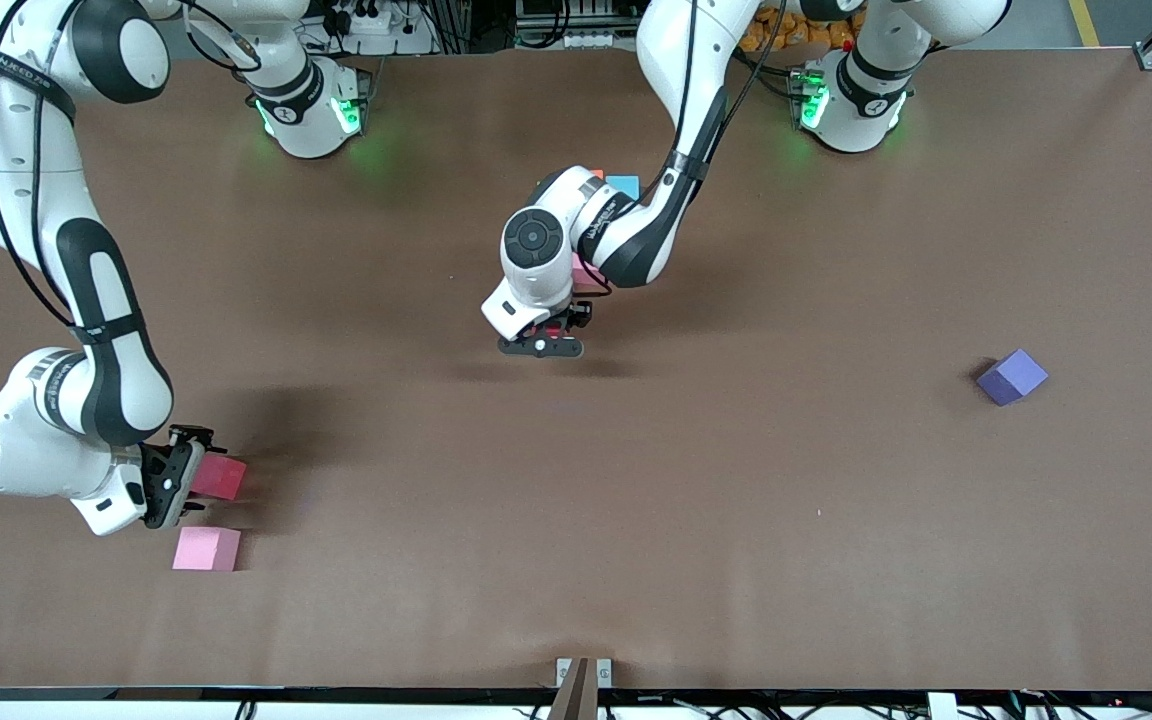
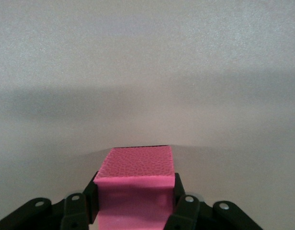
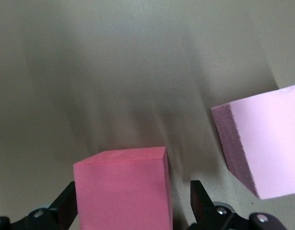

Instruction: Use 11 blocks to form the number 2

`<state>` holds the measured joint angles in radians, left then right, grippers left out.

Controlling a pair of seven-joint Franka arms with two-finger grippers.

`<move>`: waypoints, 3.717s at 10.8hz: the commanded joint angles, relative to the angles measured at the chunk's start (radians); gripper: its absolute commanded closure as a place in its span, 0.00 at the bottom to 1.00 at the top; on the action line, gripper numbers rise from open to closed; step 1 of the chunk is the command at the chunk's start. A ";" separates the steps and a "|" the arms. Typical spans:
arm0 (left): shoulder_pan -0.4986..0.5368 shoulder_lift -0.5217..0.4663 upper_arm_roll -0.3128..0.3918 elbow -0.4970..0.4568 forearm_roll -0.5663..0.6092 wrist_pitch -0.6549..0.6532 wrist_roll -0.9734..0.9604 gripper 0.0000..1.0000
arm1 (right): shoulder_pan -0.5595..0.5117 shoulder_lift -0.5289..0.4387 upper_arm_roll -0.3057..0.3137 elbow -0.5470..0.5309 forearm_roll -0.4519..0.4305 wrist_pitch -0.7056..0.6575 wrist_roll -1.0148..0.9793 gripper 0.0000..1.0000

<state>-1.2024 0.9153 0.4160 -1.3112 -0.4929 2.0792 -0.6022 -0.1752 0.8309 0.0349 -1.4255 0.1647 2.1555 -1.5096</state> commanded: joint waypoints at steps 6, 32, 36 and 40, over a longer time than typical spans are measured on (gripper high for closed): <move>-0.019 0.020 0.007 0.013 0.033 0.027 0.002 0.74 | -0.010 0.007 0.008 0.016 0.016 -0.013 0.006 0.00; 0.151 -0.410 0.236 -0.005 0.168 -0.324 0.123 0.00 | 0.106 -0.049 0.052 0.020 0.021 -0.163 0.181 0.68; 0.387 -0.521 0.198 -0.005 0.169 -0.418 0.338 0.00 | 0.109 -0.064 0.172 0.020 0.019 -0.172 0.279 0.67; 0.545 -0.584 0.149 -0.028 0.235 -0.462 0.416 0.00 | 0.189 -0.065 0.207 0.020 0.019 -0.166 0.379 0.67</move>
<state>-0.7177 0.3811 0.6188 -1.3057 -0.2908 1.6384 -0.2216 -0.0114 0.7844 0.2408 -1.3986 0.1751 2.0008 -1.1644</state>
